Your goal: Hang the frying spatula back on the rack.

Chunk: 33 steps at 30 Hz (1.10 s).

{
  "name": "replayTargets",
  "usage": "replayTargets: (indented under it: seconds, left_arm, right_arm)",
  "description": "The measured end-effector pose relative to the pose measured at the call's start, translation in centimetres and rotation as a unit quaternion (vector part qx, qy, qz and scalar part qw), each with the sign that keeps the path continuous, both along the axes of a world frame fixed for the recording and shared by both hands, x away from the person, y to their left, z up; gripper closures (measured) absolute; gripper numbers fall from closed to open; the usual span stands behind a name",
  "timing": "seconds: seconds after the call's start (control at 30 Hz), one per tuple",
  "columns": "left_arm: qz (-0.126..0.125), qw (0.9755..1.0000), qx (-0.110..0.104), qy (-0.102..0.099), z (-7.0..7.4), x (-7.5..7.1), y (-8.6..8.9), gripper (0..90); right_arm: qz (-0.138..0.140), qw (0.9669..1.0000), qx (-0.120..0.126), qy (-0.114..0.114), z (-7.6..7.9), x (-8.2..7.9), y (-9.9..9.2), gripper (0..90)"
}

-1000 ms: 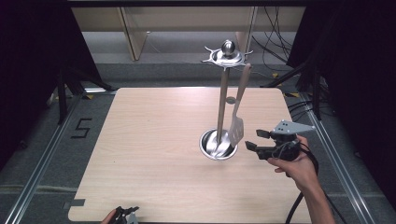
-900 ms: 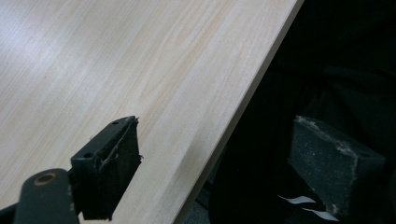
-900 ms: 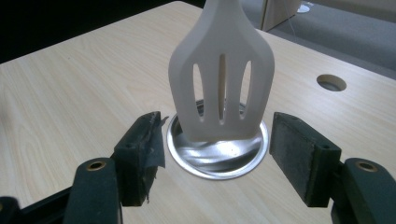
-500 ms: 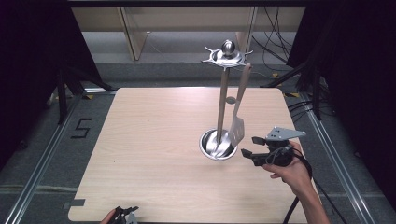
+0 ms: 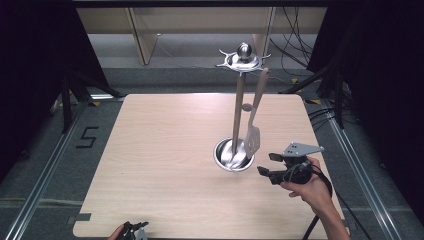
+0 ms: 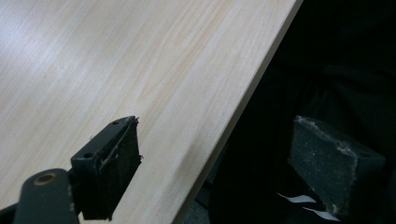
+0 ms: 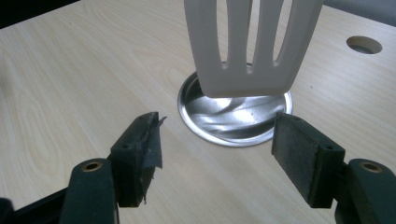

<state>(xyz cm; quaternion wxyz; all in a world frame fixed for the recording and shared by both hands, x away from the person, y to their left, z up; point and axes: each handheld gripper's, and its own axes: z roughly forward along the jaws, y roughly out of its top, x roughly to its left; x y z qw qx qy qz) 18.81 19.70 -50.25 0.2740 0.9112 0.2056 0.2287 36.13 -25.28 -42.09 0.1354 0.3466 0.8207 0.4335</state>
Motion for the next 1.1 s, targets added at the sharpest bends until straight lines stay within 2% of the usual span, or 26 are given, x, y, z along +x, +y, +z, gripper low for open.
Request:
replayTargets:
  seconds: [0.13, 0.2, 0.27, 0.3, 0.37, 0.4, 0.53, 0.6, 0.63, 0.67, 0.7, 0.77, 0.83, 0.93, 0.97, 1.0, 1.03, 1.07, 1.1]
  left_arm:
    - [0.004, 1.0000, 0.002, -0.004, 0.0, 0.1, -0.1, 15.5]
    - [0.001, 1.0000, 0.000, 0.001, -0.1, 0.1, 0.0, 15.5]
    - [0.000, 1.0000, 0.000, 0.001, -0.1, 0.1, 0.0, 15.5]
    - [0.002, 1.0000, 0.003, -0.003, 0.0, 0.1, 0.0, 15.5]
    - [-0.002, 1.0000, -0.005, 0.003, 0.0, 0.1, 0.1, 15.5]
    - [0.002, 1.0000, -0.005, -0.001, 0.0, 0.1, 0.2, 15.5]
    - [0.002, 1.0000, -0.003, -0.001, -0.1, 0.1, 0.2, 15.5]
    - [0.002, 1.0000, -0.003, -0.002, -0.1, 0.0, 0.1, 15.5]
    - [-0.001, 1.0000, -0.005, 0.000, -0.1, 0.0, 0.1, 15.5]
    - [0.000, 1.0000, -0.002, -0.003, 0.0, -0.1, 0.1, 15.5]
    - [0.000, 1.0000, -0.001, -0.002, -0.1, -0.1, 0.2, 15.5]
    - [0.001, 1.0000, -0.001, -0.005, -0.1, -0.1, 0.2, 15.5]
    - [-0.001, 1.0000, -0.002, -0.006, 0.1, -0.1, 0.2, 15.5]
    - [-0.007, 1.0000, -0.006, 0.001, 0.0, -0.1, 0.1, 15.5]
    - [-0.006, 1.0000, -0.001, -0.004, 0.0, -0.1, 0.1, 15.5]
    - [-0.004, 1.0000, 0.000, -0.005, 0.0, -0.2, 0.1, 15.5]
    - [-0.004, 1.0000, -0.001, -0.004, 0.0, -0.2, 0.1, 15.5]
    - [-0.002, 1.0000, 0.001, -0.007, 0.0, -0.1, 0.1, 15.5]
    - [-0.004, 1.0000, -0.004, -0.004, 0.0, -0.2, 0.2, 15.5]
  right_arm:
    - [0.010, 0.9999, -0.007, -0.002, -0.2, 0.0, -0.1, 33.5]
    - [0.006, 1.0000, -0.006, 0.000, -0.4, -0.2, 0.0, 33.4]
    - [0.016, 0.9998, -0.013, -0.002, -0.7, -0.1, 0.0, 33.2]
    - [0.009, 0.9998, -0.013, 0.007, -0.8, -0.3, 0.1, 33.1]
    - [0.019, 0.9996, -0.020, 0.003, -1.1, -0.2, 0.1, 32.9]
    - [0.017, 0.9996, -0.020, 0.006, -1.2, -0.2, 0.1, 32.9]
    - [0.005, 0.9997, -0.011, 0.022, -1.4, -0.7, 0.2, 32.7]
    - [0.008, 0.9998, -0.018, 0.009, -1.5, -0.6, 0.0, 32.7]
    - [0.003, 0.9997, -0.014, 0.019, -1.6, -0.8, 0.1, 32.7]
    - [0.007, 0.9997, -0.020, 0.014, -1.8, -0.8, 0.0, 32.7]
    - [-0.001, 0.9997, -0.014, 0.019, -2.0, -1.0, 0.1, 32.7]
    - [0.000, 0.9996, -0.018, 0.023, -2.2, -1.2, 0.1, 32.6]
    - [0.004, 0.9997, -0.019, 0.016, -2.4, -1.2, 0.0, 32.6]
    - [0.005, 0.9995, -0.020, 0.024, -2.7, -1.6, 0.0, 32.3]
    - [0.006, 0.9996, -0.021, 0.017, -2.8, -1.5, -0.1, 32.3]
    - [0.003, 0.9995, -0.021, 0.025, -2.9, -1.7, -0.1, 32.3]
    - [0.007, 0.9997, -0.022, 0.012, -3.2, -1.5, -0.2, 32.3]
    - [0.001, 0.9994, -0.021, 0.027, -3.2, -1.8, -0.1, 32.2]
    - [0.007, 0.9995, -0.025, 0.017, -3.4, -1.6, -0.3, 32.2]
